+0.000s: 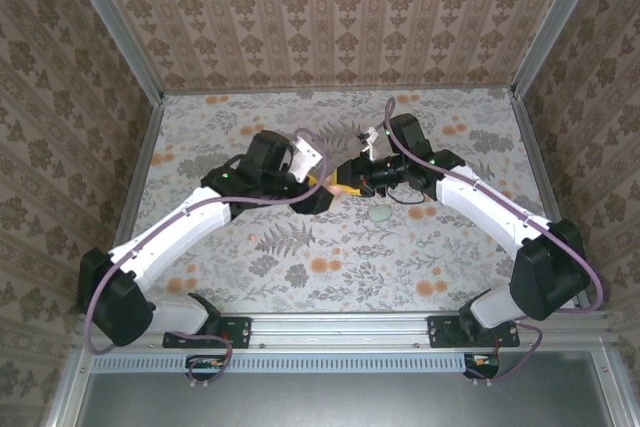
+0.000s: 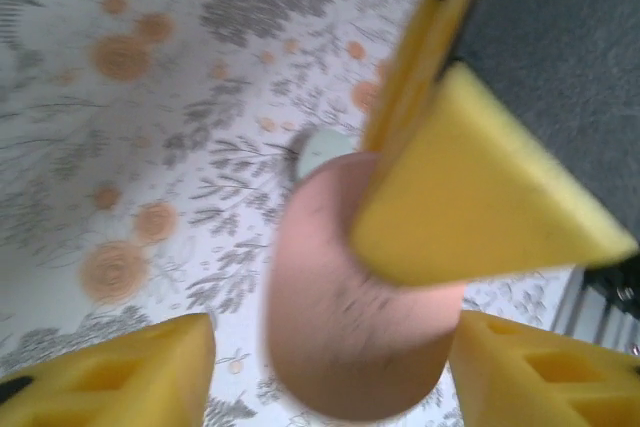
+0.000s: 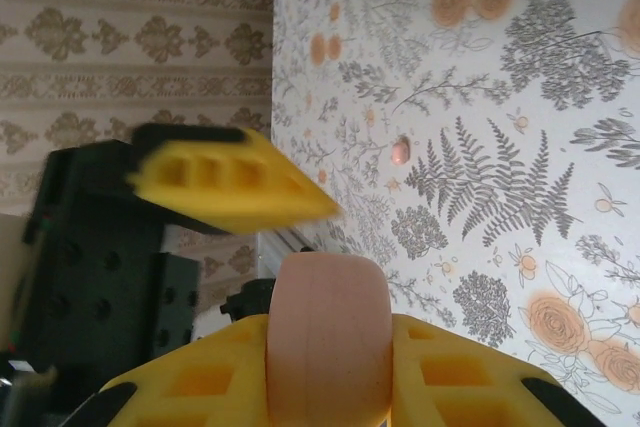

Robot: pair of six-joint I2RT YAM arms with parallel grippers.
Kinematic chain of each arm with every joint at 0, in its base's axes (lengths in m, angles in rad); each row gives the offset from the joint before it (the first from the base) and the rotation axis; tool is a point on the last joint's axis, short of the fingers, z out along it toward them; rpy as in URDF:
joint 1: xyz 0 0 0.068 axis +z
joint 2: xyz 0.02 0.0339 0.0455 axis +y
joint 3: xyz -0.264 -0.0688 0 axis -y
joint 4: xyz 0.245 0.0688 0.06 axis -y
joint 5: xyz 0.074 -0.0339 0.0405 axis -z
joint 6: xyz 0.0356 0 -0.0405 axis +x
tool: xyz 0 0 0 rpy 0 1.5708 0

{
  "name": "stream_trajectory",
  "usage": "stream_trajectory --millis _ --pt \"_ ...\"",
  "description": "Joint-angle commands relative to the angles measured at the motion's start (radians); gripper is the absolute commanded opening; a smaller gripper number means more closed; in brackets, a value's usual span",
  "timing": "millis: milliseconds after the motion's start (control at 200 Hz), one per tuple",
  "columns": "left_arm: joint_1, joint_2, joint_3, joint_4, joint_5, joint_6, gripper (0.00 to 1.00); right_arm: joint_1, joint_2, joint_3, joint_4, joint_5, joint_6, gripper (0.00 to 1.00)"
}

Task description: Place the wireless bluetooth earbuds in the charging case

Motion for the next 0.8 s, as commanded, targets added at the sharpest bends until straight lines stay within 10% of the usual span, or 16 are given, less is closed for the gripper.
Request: stream_trajectory --millis 0,305,795 --pt "0.043 -0.059 -0.014 0.054 -0.108 -0.077 0.72 -0.023 -0.001 -0.016 -0.009 0.082 0.134 0.23" --pt "0.031 -0.084 -0.059 0.076 -0.341 -0.252 0.73 -0.043 -0.034 -0.026 0.063 0.180 0.291 0.25" --pt "0.061 -0.128 -0.319 0.709 0.122 -0.228 0.74 -0.054 -0.154 -0.219 0.373 0.232 0.599 0.25"
